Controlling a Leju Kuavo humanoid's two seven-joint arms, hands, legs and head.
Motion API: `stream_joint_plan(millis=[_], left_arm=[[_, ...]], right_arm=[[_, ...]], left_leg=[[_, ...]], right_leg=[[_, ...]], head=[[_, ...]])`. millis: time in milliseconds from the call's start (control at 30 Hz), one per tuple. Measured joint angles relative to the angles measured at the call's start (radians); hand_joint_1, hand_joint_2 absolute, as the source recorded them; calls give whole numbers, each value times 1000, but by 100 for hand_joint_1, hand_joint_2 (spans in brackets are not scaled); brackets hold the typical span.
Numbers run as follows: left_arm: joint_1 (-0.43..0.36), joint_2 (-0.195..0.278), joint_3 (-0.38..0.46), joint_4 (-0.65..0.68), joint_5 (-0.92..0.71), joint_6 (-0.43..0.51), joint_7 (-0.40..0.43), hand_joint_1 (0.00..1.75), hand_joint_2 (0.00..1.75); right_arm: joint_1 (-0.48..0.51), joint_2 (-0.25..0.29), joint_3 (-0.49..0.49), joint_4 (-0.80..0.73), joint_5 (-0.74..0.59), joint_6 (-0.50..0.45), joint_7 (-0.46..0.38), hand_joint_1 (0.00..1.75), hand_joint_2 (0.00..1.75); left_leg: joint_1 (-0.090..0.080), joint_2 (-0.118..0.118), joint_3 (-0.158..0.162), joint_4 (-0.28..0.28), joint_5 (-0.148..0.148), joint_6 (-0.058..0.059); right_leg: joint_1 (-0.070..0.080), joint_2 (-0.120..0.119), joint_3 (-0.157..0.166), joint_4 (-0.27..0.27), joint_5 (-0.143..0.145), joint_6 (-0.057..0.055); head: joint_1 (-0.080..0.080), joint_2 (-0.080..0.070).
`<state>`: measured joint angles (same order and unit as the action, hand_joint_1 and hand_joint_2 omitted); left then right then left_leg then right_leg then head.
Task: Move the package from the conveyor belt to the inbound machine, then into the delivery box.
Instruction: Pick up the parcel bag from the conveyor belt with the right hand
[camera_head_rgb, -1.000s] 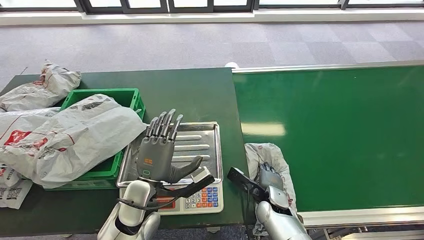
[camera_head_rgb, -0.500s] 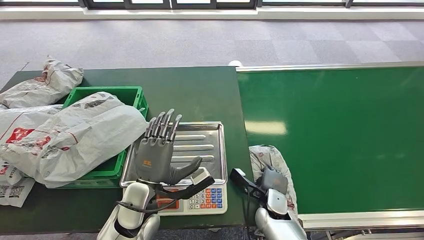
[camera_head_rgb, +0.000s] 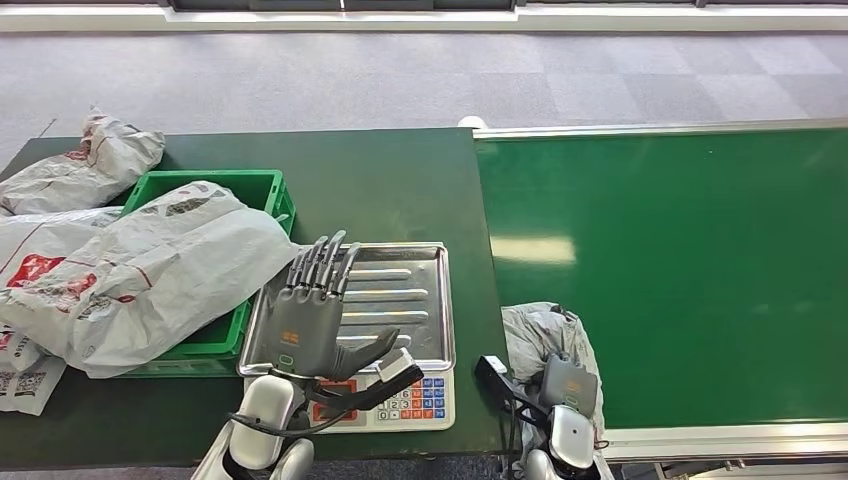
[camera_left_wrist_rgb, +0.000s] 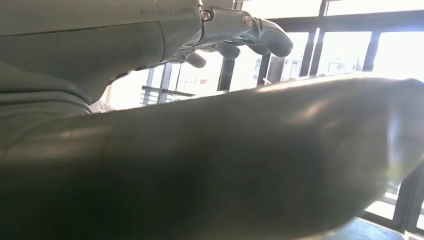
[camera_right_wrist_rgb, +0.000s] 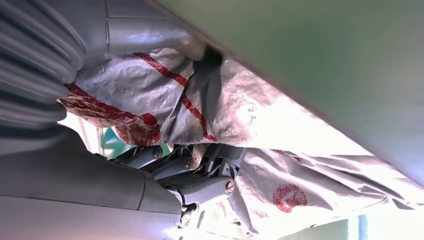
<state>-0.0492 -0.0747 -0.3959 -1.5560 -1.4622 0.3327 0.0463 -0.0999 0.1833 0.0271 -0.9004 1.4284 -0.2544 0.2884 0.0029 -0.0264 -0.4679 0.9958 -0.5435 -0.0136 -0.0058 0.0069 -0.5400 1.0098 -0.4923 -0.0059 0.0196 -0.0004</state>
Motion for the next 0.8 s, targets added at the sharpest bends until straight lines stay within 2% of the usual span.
stream_joint_plan(millis=[200,400,467,567,667,800], left_arm=[[18,6,2,-15,6,6,-14,0,0],[23,6,2,-25,6,6,-31,0,0],[28,2,3,-28,2,6,-36,0,0],[35,-14,6,-32,-3,6,-45,0,0],[39,-24,10,-37,-4,6,-49,0,0],[41,-26,18,-39,0,6,-51,0,0]], right_arm=[[72,-26,9,-261,88,59,3,175,175],[3,-97,81,-472,143,81,32,175,175],[-60,-134,135,-500,144,80,59,175,175],[-218,-182,237,-499,144,106,65,175,175],[-380,-200,317,-480,144,141,41,175,175],[-523,-200,383,-452,130,201,-15,175,175]], left_leg=[[0,3,-13,0,0,0],[0,8,-14,0,2,0],[0,10,-18,0,3,0],[0,14,-20,1,3,0],[0,14,-16,1,7,-1],[0,10,-17,1,10,-2]], right_leg=[[-1,2,-6,1,1,1],[-2,9,-7,2,4,2],[-2,10,-9,2,5,2],[-2,14,-12,3,7,2],[-2,14,-15,3,10,1],[-2,11,-16,4,11,1]], head=[[0,0],[0,0],[0,0],[0,0],[0,0],[0,0]])
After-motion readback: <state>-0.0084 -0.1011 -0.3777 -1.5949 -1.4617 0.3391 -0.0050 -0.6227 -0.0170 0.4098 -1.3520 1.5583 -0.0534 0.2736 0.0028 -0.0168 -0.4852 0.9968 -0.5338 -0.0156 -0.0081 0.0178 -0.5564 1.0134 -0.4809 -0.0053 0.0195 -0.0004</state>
